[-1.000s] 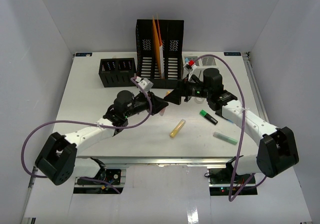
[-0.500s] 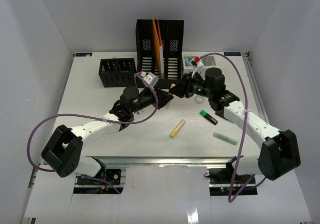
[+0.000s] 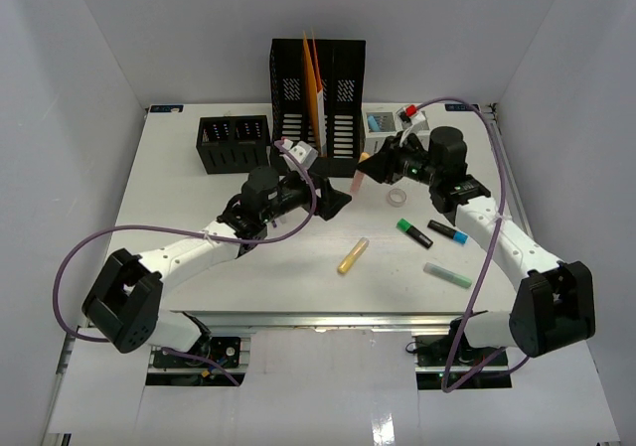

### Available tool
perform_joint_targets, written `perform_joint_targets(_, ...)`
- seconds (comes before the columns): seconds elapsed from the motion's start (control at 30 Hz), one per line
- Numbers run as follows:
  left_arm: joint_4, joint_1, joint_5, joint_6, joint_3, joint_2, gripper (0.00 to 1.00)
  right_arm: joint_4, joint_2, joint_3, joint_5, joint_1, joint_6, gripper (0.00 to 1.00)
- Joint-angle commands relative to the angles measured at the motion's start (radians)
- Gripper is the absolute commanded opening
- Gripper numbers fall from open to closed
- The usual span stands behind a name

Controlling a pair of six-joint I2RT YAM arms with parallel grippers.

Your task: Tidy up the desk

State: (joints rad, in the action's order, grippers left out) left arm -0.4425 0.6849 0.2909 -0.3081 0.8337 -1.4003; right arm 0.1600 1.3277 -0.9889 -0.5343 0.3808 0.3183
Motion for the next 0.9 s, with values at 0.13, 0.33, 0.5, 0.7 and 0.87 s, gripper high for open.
perform_joint_targets(0.13,0.255,0.005,-0.042,0.171,-0.070,0.233,0.98,0.087,0.043,-0.165,0.201,-0.086,-0.301,0.09)
perform_joint_targets(0.33,0.377,0.006,-0.046,0.203,-0.171,0.356,0.98,0.153,0.231,-0.330,0.316,-0.121,-0.354,0.10)
perform_joint_targets(0.5,0.389,0.007,-0.055,0.179,-0.202,0.420,0.98,0.165,0.402,-0.502,0.400,-0.123,-0.378,0.10)
perform_joint_targets(0.7,0.385,0.007,-0.049,0.176,-0.203,0.409,0.98,0.181,0.520,-0.570,0.431,-0.127,-0.448,0.11)
perform_joint_targets(0.87,0.373,0.007,-0.007,0.160,-0.200,0.362,0.98,0.189,0.586,-0.602,0.425,-0.128,-0.466,0.13)
